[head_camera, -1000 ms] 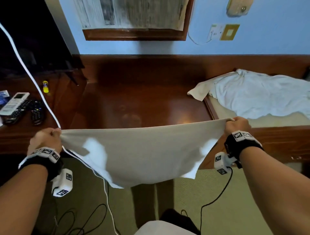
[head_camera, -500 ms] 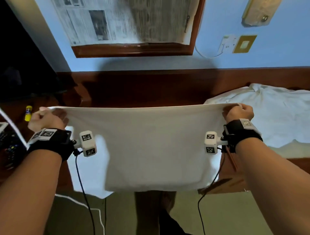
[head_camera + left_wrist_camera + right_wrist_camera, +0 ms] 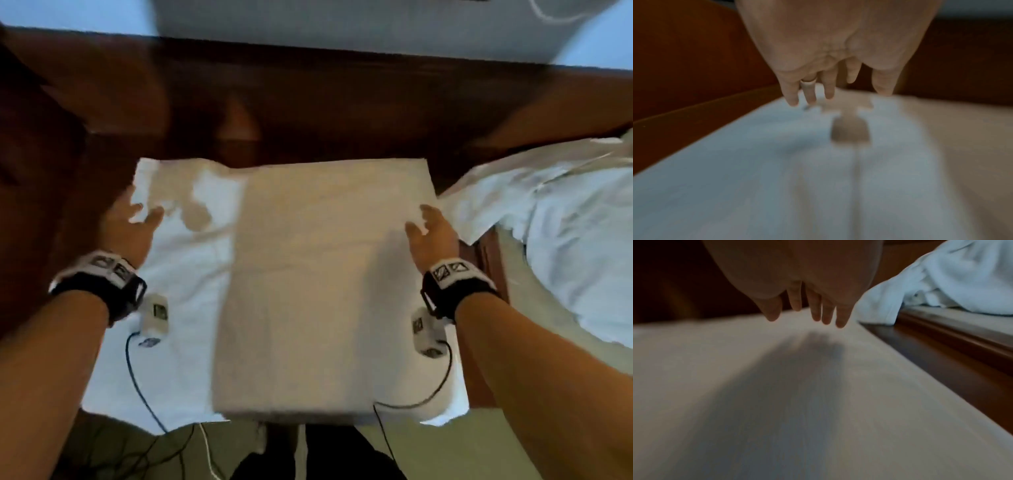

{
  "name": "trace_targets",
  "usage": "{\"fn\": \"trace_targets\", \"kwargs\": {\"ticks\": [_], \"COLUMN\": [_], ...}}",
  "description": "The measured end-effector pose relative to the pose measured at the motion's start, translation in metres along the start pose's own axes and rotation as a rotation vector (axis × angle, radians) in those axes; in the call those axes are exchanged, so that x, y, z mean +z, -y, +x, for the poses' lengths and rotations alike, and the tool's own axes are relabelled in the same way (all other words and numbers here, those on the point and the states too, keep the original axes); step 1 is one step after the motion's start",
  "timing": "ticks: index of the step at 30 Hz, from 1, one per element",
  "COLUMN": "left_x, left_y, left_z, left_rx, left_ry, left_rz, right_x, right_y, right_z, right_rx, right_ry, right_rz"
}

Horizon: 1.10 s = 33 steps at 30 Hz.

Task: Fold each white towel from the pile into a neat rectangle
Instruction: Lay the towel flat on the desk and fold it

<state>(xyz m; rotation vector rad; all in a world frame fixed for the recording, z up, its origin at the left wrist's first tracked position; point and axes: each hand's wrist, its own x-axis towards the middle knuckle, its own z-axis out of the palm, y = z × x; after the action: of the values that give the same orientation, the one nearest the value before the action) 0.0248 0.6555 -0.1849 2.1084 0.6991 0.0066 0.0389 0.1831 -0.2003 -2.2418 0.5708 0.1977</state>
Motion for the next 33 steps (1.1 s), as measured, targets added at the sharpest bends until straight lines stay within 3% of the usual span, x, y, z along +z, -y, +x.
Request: {"fn": "trace_targets", "kwargs": {"ticks": [3,5,7,9,16,20,23,25,28,33], "left_x": [0.027,0.028,0.025,0.026,0.043,0.039,0.025,0.018,0.02,0.04], "left_y": [0.084,0.12,0.119,0.12,0.077,0.08,0.106,0.119,0.116,0.084], "left_z": [-0.052,-0.076,-0.078,-0.068,0.031,-0.014,-0.085,-0.104,-0.088,-0.014], "left_rx": [0.066,0.04,-0.009,0.042,0.137,0.1,0.096,0.069,0.054,0.104], "left_ry": [0.406,0.482,0.463,0.447,0.471,0.471,0.538,0.56,0.562,0.529], "left_rz": [0.691,0.95,0.984,1.012,0.935,0.845,0.949,0.966,1.019,0.994], "right_x": [0.042,0.053,0.053,0.051,0.061,0.055,0.048,0.043,0.042,0.055], "right_y": [-0.061,-0.085,-0.089,-0.084,-0.046,-0.043,-0.064,-0.081,-0.085,-0.053], "right_z": [-0.059,-0.085,-0.093,-0.087,-0.007,-0.007,-0.065,-0.102,-0.1,-0.022], "right_rx": [-0.16,-0.151,-0.141,-0.162,-0.116,-0.079,-0.06,-0.055,-0.021,-0.028], "right_ry": [0.298,0.378,0.415,0.425,0.371,0.372,0.421,0.49,0.52,0.432], "right_rz": [-0.543,-0.748,-0.793,-0.813,-0.777,-0.766,-0.765,-0.764,-0.776,-0.741]}}
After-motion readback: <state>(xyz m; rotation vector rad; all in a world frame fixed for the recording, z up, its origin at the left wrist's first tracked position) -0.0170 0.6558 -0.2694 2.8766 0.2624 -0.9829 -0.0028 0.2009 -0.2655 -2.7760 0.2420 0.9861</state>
